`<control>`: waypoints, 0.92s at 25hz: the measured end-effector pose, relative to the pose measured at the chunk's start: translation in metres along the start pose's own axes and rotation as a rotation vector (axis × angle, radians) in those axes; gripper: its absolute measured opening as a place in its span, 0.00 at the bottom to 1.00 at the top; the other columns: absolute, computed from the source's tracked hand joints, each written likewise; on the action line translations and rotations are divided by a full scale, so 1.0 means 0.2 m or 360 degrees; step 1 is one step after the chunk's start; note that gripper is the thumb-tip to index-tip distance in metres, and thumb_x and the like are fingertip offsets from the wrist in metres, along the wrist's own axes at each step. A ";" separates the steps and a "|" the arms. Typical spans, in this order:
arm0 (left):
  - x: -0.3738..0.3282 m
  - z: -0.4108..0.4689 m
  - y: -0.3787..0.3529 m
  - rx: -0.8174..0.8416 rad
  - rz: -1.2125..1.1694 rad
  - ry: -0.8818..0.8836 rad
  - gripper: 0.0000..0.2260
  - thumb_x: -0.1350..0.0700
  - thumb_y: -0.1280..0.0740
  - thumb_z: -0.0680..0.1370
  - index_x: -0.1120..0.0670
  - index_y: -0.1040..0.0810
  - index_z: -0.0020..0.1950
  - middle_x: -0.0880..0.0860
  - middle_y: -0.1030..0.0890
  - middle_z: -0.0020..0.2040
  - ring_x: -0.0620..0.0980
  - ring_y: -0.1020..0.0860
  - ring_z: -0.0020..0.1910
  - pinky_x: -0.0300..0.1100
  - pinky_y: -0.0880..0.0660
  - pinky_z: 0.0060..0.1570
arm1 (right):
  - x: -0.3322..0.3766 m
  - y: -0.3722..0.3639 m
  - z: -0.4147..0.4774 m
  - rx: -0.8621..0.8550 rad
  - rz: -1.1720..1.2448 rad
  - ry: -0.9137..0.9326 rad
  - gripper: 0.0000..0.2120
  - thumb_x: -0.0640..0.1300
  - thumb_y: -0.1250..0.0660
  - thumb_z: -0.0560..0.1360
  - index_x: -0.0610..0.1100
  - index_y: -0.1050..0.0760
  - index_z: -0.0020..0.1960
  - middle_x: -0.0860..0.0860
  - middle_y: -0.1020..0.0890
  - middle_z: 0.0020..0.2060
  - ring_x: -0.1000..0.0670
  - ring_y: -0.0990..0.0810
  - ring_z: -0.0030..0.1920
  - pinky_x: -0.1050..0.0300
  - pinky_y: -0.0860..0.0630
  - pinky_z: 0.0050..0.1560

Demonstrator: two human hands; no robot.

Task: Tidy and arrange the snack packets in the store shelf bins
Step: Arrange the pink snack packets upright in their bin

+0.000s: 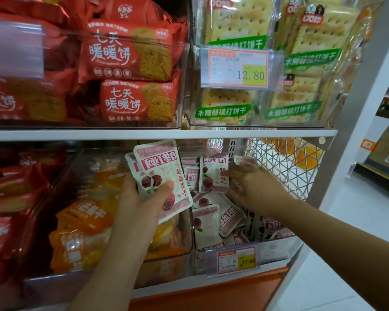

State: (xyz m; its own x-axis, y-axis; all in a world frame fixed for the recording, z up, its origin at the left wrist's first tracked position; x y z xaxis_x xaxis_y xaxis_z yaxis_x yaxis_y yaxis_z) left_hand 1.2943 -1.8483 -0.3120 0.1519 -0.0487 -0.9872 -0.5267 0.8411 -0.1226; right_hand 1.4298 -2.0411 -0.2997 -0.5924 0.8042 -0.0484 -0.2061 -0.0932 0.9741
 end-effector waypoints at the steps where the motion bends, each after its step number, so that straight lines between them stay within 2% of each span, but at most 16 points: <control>1: 0.00 0.00 0.00 -0.0005 -0.0006 -0.0002 0.17 0.54 0.30 0.73 0.45 0.27 0.60 0.43 0.20 0.56 0.47 0.21 0.54 0.38 0.26 0.40 | 0.06 0.00 -0.02 0.0123 0.0112 0.0059 0.23 0.56 0.41 0.76 0.53 0.35 0.70 0.51 0.26 0.65 0.48 0.26 0.63 0.50 0.31 0.64; 2: 0.00 0.00 0.00 -0.0009 -0.0021 -0.0001 0.17 0.55 0.30 0.73 0.45 0.27 0.60 0.44 0.20 0.56 0.48 0.21 0.55 0.39 0.25 0.41 | 0.10 -0.01 -0.03 0.0270 0.0208 0.0080 0.23 0.56 0.39 0.76 0.53 0.34 0.69 0.51 0.24 0.63 0.49 0.24 0.60 0.52 0.29 0.61; 4: 0.00 0.01 0.00 -0.0018 -0.0052 0.0009 0.18 0.56 0.29 0.73 0.46 0.27 0.60 0.45 0.20 0.57 0.50 0.21 0.56 0.45 0.22 0.46 | 0.15 -0.07 -0.02 0.0408 0.0268 0.0075 0.26 0.58 0.37 0.74 0.54 0.36 0.70 0.50 0.25 0.63 0.47 0.25 0.61 0.53 0.27 0.59; 6: 0.00 0.01 0.00 -0.0023 -0.0053 0.0010 0.18 0.56 0.29 0.73 0.46 0.27 0.60 0.46 0.20 0.57 0.51 0.21 0.57 0.48 0.22 0.51 | 0.17 -0.14 0.01 0.0510 0.0251 0.0015 0.34 0.63 0.35 0.70 0.55 0.42 0.72 0.49 0.32 0.69 0.45 0.30 0.66 0.49 0.29 0.62; 8: 0.00 0.01 0.00 -0.0019 -0.0056 0.0004 0.17 0.56 0.29 0.73 0.46 0.27 0.60 0.45 0.20 0.57 0.51 0.21 0.56 0.48 0.22 0.50 | 0.18 -0.19 0.04 0.0631 0.0294 -0.0050 0.43 0.65 0.31 0.66 0.54 0.45 0.74 0.49 0.40 0.73 0.45 0.34 0.69 0.47 0.32 0.66; 10: 0.00 0.01 0.01 -0.0021 -0.0066 -0.0007 0.17 0.57 0.29 0.73 0.46 0.26 0.59 0.45 0.19 0.56 0.50 0.21 0.55 0.46 0.22 0.49 | 0.18 -0.21 0.07 0.0635 0.0279 -0.0119 0.48 0.62 0.26 0.63 0.53 0.48 0.75 0.46 0.42 0.71 0.42 0.34 0.69 0.47 0.32 0.66; 12: 0.00 0.01 0.01 -0.0017 -0.0065 -0.0010 0.16 0.56 0.29 0.73 0.45 0.26 0.59 0.43 0.19 0.55 0.48 0.21 0.55 0.48 0.22 0.51 | 0.19 -0.21 0.10 0.0595 0.0398 -0.0214 0.51 0.57 0.23 0.62 0.52 0.49 0.75 0.43 0.43 0.70 0.40 0.36 0.69 0.48 0.33 0.66; 15: -0.01 0.01 0.02 -0.0008 -0.0083 -0.0015 0.16 0.56 0.29 0.73 0.44 0.26 0.59 0.42 0.19 0.54 0.45 0.21 0.54 0.45 0.22 0.49 | 0.19 -0.21 0.11 0.0565 0.0658 -0.0260 0.49 0.51 0.22 0.63 0.50 0.48 0.75 0.41 0.36 0.69 0.42 0.38 0.70 0.54 0.34 0.64; 19: -0.01 0.01 0.02 0.0000 -0.0073 -0.0023 0.17 0.56 0.29 0.74 0.45 0.27 0.60 0.42 0.20 0.55 0.45 0.21 0.54 0.42 0.24 0.48 | 0.19 -0.19 0.08 0.0639 0.0794 -0.0181 0.42 0.47 0.25 0.67 0.49 0.45 0.74 0.49 0.26 0.64 0.49 0.27 0.63 0.64 0.32 0.51; 21: -0.01 0.01 0.02 -0.0003 -0.0062 -0.0024 0.17 0.56 0.29 0.74 0.45 0.27 0.60 0.43 0.20 0.55 0.46 0.21 0.54 0.41 0.24 0.47 | 0.20 -0.17 0.05 0.0615 0.0785 -0.0122 0.42 0.46 0.24 0.67 0.51 0.43 0.73 0.50 0.25 0.62 0.49 0.25 0.60 0.62 0.30 0.50; 23: -0.01 0.00 0.01 0.0002 -0.0051 -0.0014 0.17 0.56 0.29 0.73 0.45 0.27 0.60 0.43 0.20 0.55 0.46 0.21 0.54 0.39 0.25 0.44 | 0.18 -0.14 0.03 0.0477 0.0780 -0.0080 0.36 0.43 0.24 0.66 0.53 0.37 0.69 0.49 0.24 0.60 0.49 0.22 0.54 0.58 0.24 0.47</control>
State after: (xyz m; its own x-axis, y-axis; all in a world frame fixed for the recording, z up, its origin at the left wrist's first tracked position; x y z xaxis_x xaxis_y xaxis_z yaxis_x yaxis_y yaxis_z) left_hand 1.2933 -1.8455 -0.3098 0.1762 -0.0711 -0.9818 -0.5205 0.8398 -0.1542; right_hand 1.4184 -2.0052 -0.3269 -0.5238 0.7368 0.4276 0.3170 -0.2973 0.9006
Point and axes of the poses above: each hand's wrist, its own z-axis towards the middle knuckle, its own y-axis out of the back of the hand, x = y × z, the point moved 1 cm from there along z, towards the middle knuckle
